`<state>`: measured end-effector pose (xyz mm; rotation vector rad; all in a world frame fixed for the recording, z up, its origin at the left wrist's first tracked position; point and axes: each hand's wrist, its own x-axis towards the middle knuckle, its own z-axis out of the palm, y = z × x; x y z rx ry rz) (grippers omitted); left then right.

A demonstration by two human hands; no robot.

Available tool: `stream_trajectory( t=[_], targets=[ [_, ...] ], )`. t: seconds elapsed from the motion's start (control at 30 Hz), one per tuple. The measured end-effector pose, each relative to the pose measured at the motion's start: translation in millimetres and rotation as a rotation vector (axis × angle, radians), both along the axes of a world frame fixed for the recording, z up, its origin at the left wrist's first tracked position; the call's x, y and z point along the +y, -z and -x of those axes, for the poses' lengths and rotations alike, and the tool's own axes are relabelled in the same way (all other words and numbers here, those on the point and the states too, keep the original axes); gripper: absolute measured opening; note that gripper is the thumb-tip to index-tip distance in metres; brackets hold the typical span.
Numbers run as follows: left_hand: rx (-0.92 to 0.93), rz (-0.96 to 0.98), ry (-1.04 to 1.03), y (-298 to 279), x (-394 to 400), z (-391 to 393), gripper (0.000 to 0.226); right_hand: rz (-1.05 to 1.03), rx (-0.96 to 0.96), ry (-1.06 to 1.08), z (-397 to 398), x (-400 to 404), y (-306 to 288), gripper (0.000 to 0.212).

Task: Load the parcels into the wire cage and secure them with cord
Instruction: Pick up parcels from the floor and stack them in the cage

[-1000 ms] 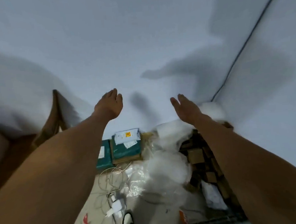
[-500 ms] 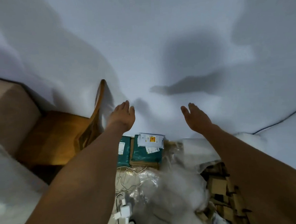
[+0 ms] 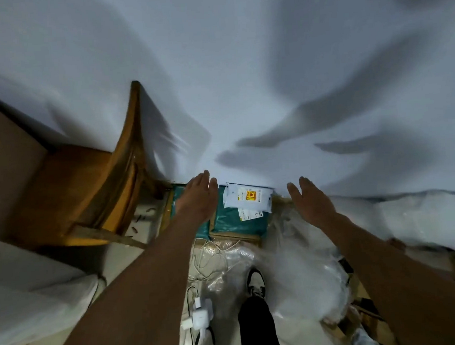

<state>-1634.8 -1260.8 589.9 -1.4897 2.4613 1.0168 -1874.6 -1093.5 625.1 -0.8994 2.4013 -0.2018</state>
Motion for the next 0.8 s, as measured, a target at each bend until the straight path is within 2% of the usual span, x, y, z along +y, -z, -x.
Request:
stream_trajectory(
  t=[0.1, 0.2, 0.3, 0.4, 0.57, 0.7, 0.8],
  targets=[
    [0.014, -0.044, -0.079, 62.7, 9.3, 12.1, 0.061, -0.009, -0.04, -0.052, 19.9, -6.9, 62.1, 0.057],
    [0.024, -0.196, -0.289, 158.4, 10.0, 46.0, 0.065, 0.036, -0.085, -0.1, 50.4, -14.9, 156.0, 0.043],
    [0.057, -0.338, -0.554, 235.8, 12.7, 81.2, 0.048, -0.024, -0.173, -0.014, 76.3, -14.7, 243.5, 0.052],
    [0.087, -0.486, -0.809, 297.9, 20.2, 112.6, 0.052, -0.117, -0.245, 0.075, 97.3, -14.4, 323.9, 0.065],
    [0.121, -0.536, -0.757, 380.3, 7.2, 162.4, 0.057, -0.124, -0.353, 0.201, 130.9, -32.1, 434.9, 0.082],
    [0.111, -0.511, -0.696, 436.5, -21.2, 183.0, 0.062, 0.013, -0.459, 0.343, 149.7, -66.4, 498.2, 0.089],
    [0.092, -0.513, -0.674, 469.3, -37.8, 186.5, 0.067, 0.069, -0.575, 0.453, 155.9, -83.4, 530.8, 0.076]
  ],
)
